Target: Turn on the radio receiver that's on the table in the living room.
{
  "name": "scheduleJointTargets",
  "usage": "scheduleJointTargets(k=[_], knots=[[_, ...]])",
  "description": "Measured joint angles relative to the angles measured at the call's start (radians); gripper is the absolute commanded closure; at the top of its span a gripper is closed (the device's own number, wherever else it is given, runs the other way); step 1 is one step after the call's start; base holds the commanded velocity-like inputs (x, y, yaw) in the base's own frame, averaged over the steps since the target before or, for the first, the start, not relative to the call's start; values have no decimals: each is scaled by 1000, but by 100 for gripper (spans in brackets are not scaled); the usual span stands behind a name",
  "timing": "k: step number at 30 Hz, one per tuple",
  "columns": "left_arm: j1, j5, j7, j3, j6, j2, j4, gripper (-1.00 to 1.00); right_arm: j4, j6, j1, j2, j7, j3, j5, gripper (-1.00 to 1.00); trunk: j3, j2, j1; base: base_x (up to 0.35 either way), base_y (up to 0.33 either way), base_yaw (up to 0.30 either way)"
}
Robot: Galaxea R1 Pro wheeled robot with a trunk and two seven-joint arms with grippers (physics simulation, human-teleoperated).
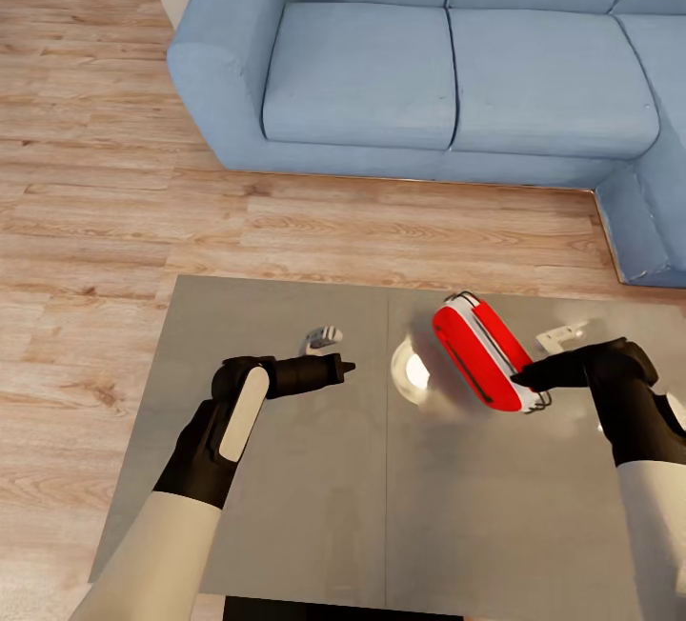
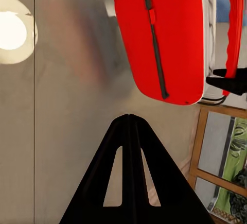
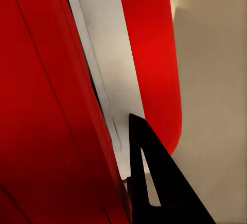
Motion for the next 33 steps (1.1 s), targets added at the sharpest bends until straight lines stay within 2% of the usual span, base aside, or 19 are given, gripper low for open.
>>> scheduleJointTargets(k=[4, 10, 17, 22, 26, 33], knots=[[0, 0, 0, 0, 0, 0, -1, 100, 34, -4, 1, 0, -11, 0, -1, 100, 0, 0, 0, 0, 0, 0], [0, 1, 0, 0, 0, 0, -2, 100, 103, -82, 0, 0, -60, -9, -1, 100, 0, 0, 0, 0, 0, 0], [0, 1, 0, 0, 0, 0, -2, 100, 114, -111, 0, 14, -78, -18, -3, 100, 0, 0, 0, 0, 0, 0], [0, 1, 0, 0, 0, 0, -2, 100, 116, -149, 0, 31, -84, -41, -2, 100, 0, 0, 0, 0, 0, 0], [0, 2, 0, 0, 0, 0, -2, 100, 135, -177, -1, 35, -86, -52, 0, 100, 0, -1, -1, 0, 0, 0], [0, 2, 0, 0, 0, 0, -2, 100, 138, -182, -1, 35, -88, -55, -1, 100, 0, -1, -1, 0, 0, 0]])
